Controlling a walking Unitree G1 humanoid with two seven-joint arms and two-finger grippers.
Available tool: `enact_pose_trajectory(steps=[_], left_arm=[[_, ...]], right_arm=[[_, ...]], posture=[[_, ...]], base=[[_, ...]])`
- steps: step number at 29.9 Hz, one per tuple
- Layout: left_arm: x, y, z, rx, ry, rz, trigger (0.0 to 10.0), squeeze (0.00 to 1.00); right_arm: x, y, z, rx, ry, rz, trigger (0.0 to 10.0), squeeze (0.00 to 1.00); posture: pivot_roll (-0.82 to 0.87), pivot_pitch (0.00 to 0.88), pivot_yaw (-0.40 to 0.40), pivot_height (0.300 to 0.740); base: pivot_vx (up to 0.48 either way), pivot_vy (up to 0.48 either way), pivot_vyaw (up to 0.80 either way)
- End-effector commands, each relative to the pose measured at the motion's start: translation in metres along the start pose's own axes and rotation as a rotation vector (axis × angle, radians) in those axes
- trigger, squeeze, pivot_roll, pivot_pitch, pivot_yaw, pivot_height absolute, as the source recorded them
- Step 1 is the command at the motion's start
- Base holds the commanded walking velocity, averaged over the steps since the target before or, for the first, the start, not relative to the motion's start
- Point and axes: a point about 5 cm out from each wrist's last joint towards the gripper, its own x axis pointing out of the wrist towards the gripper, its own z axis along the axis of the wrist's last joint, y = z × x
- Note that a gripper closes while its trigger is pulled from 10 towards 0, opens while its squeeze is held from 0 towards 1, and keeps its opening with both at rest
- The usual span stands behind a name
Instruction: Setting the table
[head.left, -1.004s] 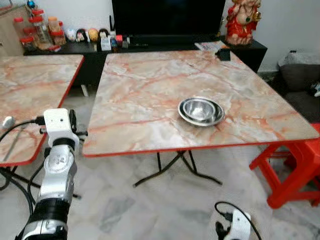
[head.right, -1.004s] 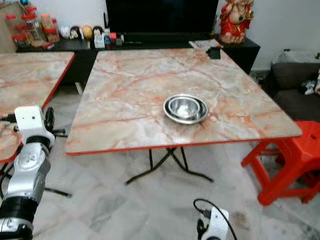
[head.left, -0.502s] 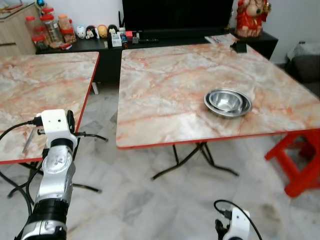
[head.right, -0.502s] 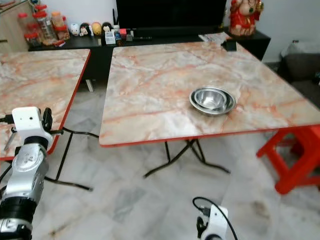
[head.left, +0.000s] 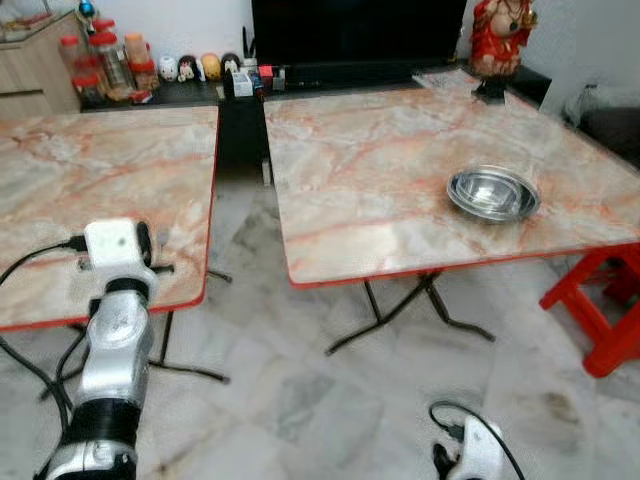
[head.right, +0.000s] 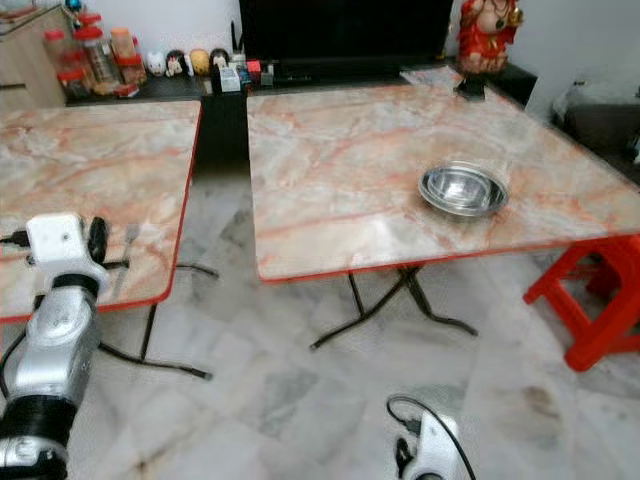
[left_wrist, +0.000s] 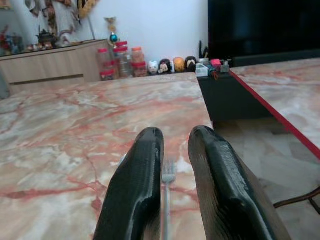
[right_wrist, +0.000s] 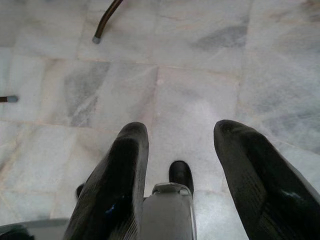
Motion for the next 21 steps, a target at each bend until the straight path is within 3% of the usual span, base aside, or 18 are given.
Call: enact_pose_trajectory(steps=[1,21], left_arm=[[0.0020,0.0043,0.0044,0.013,-0.008,0.012,10.0,0.00],[0.0012,-0.0020,0.0029,0.019,-0.002,-0.016,10.0,0.00]], right_arm=[[0.0007,0.0064,0.0005,0.006,-0.003,0.013,10.0,0.00],[0.0003,0.0077,-0.0015,0.016,0.000,0.014,10.0,0.00]], posture=[[0.02,0.000,0.003,0.728],[0.02,0.000,0.006,0.728]], base=[[0.000,0.371,0.00],[0.000,0.356,0.00]])
